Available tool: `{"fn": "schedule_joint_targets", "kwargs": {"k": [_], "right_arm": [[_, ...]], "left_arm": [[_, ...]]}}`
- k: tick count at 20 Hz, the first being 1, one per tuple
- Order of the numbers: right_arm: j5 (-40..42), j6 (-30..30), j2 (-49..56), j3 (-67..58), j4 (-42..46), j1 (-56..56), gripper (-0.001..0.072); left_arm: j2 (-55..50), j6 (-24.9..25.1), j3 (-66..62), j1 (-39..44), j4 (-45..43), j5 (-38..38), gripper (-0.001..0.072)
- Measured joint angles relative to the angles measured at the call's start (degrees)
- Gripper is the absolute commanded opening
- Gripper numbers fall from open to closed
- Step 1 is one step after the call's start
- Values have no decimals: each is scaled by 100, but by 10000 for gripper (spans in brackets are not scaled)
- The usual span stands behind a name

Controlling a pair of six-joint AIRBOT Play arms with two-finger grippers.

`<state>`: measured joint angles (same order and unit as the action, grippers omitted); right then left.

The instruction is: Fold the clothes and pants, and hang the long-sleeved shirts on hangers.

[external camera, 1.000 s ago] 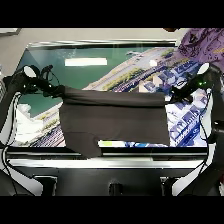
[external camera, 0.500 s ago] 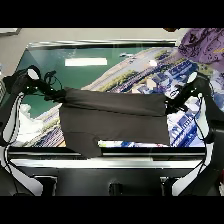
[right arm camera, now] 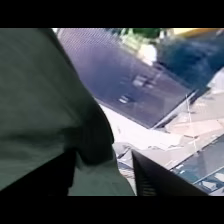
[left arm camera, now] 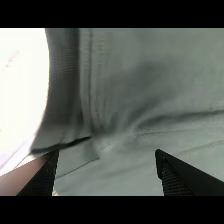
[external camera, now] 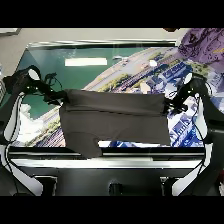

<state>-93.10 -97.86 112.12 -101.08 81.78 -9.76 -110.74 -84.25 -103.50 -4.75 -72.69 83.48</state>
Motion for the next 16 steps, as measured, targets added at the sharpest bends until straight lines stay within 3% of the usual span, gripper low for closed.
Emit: {"fn": "schedule_joint_targets", "kwargs": {"k": [4, 7, 11, 16], "right_arm": [[136, 409, -590, 33, -92, -256, 481], [236, 782, -1198, 496, -551, -824, 481], [621, 1217, -2175, 2079, -1252, -1631, 473], [1082, 1478, -3084, 3613, -1685, -1950, 473]], "left_arm": [[509, -79, -55, -363, -149, 258, 698], [1294, -59, 684, -894, -234, 378, 698], [2909, 59, 3053, -1659, 94, 13, 698], [4806, 619, 6105, -1963, 1093, -946, 698]]}}
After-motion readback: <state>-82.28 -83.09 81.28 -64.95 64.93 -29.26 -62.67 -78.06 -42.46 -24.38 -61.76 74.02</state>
